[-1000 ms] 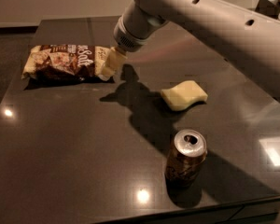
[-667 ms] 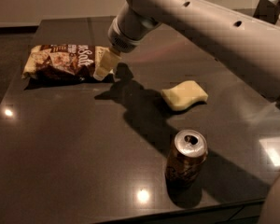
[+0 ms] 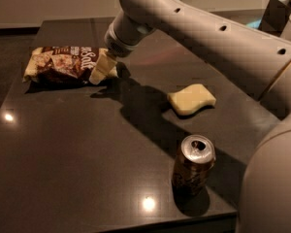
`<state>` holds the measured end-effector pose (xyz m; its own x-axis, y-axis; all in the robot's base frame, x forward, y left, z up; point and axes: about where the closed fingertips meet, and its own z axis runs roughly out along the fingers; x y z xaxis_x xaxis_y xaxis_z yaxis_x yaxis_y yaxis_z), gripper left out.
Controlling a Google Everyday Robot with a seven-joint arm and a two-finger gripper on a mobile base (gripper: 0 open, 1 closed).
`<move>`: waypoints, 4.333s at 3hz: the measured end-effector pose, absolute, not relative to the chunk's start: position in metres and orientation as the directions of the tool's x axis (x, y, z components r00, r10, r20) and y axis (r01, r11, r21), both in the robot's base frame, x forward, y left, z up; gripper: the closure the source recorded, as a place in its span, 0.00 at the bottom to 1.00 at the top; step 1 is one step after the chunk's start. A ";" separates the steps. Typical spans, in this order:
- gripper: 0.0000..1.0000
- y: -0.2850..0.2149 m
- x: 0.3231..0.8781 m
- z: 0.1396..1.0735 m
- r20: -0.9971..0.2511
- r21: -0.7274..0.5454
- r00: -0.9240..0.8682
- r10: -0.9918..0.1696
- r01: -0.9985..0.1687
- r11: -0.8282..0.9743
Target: Move brown chip bag near orange can
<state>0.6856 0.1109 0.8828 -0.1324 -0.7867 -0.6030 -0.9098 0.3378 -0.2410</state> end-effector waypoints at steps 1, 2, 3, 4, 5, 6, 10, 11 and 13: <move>0.00 0.120 0.690 0.875 -0.602 -0.225 -0.139 -0.786 -0.915 0.334; 0.01 0.131 0.695 0.867 -0.601 -0.214 -0.142 -0.786 -0.919 0.330; 0.29 0.141 0.697 0.864 -0.597 -0.204 -0.143 -0.790 -0.925 0.321; 0.61 0.142 0.694 0.867 -0.594 -0.200 -0.139 -0.792 -0.928 0.313; 0.84 0.140 0.681 0.873 -0.598 -0.198 -0.121 -0.793 -0.936 0.292; 1.00 0.129 0.641 0.897 -0.616 -0.198 -0.047 -0.786 -0.957 0.212; 1.00 0.074 0.528 0.924 -0.674 -0.165 0.209 -0.708 -0.977 -0.132; 1.00 0.055 0.509 0.929 -0.685 -0.161 0.254 -0.682 -0.967 -0.198; 1.00 0.024 0.473 0.938 -0.736 -0.159 0.346 -0.582 -0.924 -0.349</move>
Offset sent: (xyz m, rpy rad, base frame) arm 0.0159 0.0269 -0.0181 0.0060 0.0317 0.0053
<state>0.4728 0.0243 0.9377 0.3465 -0.5816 -0.7360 -0.9236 -0.3486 -0.1593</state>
